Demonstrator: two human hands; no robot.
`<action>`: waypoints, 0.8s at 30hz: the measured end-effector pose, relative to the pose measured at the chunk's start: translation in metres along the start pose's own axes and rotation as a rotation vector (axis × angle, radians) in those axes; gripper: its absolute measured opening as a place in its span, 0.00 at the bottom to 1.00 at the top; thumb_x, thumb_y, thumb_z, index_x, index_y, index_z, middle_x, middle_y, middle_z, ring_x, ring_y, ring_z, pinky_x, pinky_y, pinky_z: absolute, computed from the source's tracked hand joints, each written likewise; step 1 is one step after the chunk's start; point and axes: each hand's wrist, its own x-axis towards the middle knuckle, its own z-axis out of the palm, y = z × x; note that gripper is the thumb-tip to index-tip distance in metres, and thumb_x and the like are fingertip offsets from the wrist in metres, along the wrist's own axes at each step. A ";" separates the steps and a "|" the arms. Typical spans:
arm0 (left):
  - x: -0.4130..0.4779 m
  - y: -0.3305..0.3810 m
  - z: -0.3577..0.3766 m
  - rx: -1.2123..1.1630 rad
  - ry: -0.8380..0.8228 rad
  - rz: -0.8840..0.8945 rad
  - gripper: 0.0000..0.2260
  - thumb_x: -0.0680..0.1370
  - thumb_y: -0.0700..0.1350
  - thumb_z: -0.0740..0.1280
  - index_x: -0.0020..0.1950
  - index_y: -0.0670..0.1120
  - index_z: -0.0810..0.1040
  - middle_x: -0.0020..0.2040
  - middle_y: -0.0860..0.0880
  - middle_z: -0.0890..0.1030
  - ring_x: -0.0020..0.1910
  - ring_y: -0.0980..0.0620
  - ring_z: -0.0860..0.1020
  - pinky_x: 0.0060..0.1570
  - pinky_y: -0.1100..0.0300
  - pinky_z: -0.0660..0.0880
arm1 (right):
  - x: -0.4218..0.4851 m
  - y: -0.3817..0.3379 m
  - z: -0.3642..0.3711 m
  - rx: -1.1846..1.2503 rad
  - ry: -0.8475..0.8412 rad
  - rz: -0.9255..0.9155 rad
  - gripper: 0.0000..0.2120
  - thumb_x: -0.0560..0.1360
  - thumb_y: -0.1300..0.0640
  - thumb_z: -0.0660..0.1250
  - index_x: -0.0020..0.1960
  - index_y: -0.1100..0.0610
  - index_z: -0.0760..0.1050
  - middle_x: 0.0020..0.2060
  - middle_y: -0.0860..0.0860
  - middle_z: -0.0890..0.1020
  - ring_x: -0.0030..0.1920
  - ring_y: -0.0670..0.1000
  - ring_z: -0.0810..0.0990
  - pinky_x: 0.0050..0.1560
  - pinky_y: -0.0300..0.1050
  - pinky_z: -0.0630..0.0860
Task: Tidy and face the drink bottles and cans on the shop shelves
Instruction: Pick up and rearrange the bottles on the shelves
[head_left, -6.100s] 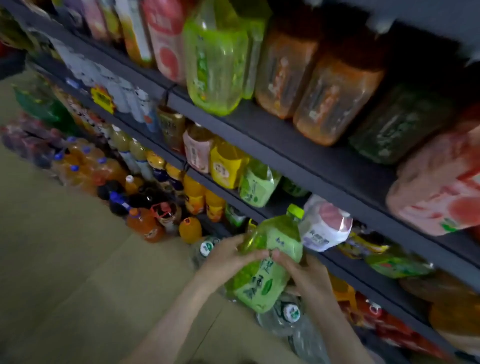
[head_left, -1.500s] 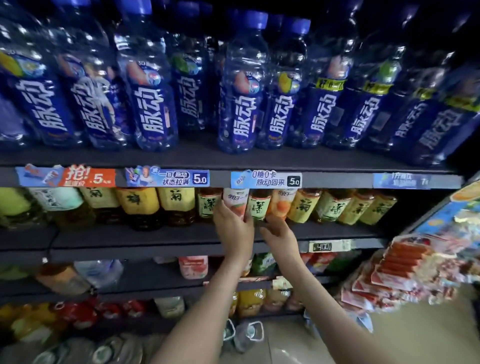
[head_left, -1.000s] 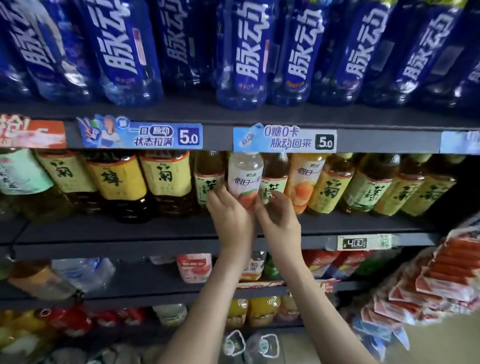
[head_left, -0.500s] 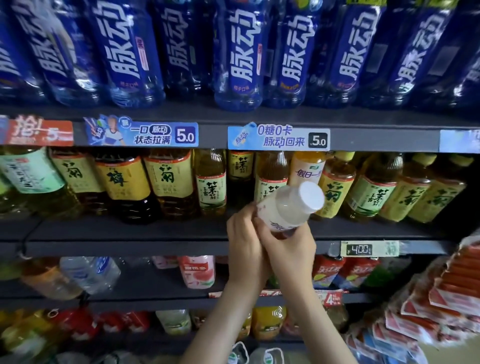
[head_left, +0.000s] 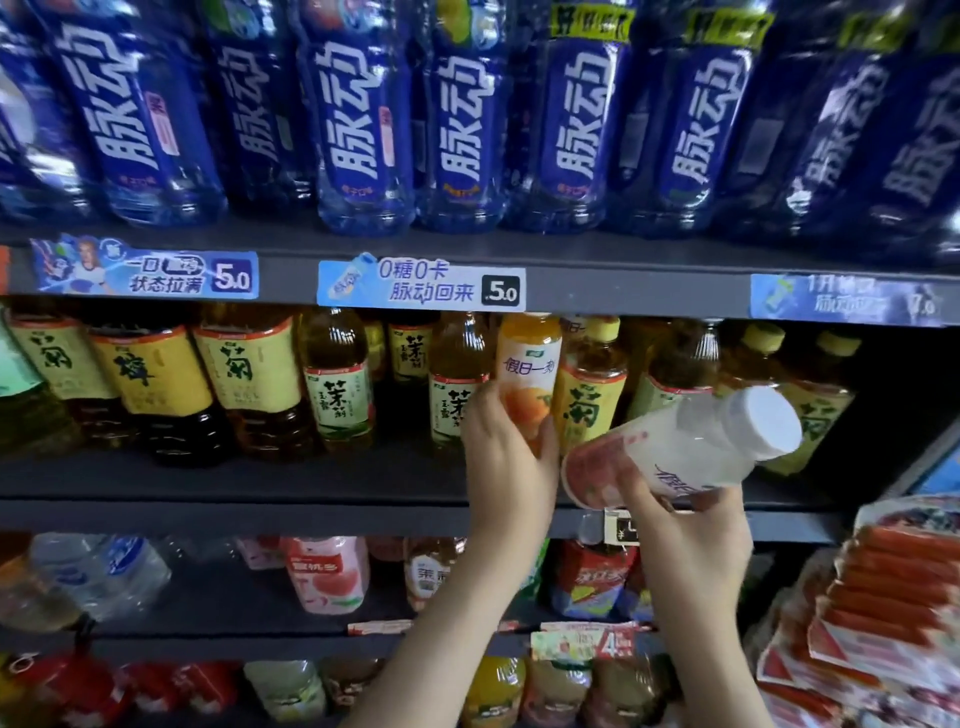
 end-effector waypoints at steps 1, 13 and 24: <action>0.003 0.004 0.009 0.008 0.009 -0.016 0.23 0.72 0.41 0.72 0.64 0.36 0.69 0.59 0.41 0.74 0.58 0.46 0.74 0.58 0.67 0.67 | 0.004 0.003 -0.004 0.006 0.001 0.005 0.23 0.68 0.59 0.75 0.61 0.55 0.73 0.47 0.48 0.80 0.41 0.33 0.73 0.33 0.18 0.65; 0.012 0.030 0.060 0.381 0.037 0.347 0.28 0.74 0.47 0.67 0.71 0.38 0.65 0.66 0.40 0.73 0.64 0.43 0.69 0.66 0.56 0.65 | 0.035 0.019 -0.026 0.028 0.006 0.025 0.26 0.67 0.55 0.76 0.63 0.52 0.72 0.52 0.49 0.80 0.46 0.45 0.77 0.36 0.17 0.65; 0.009 0.042 0.071 0.458 0.069 0.273 0.26 0.70 0.59 0.66 0.59 0.42 0.72 0.52 0.39 0.76 0.54 0.43 0.69 0.53 0.50 0.73 | 0.043 0.023 -0.041 0.014 0.004 0.040 0.25 0.68 0.57 0.75 0.61 0.52 0.70 0.50 0.51 0.80 0.41 0.34 0.75 0.35 0.18 0.66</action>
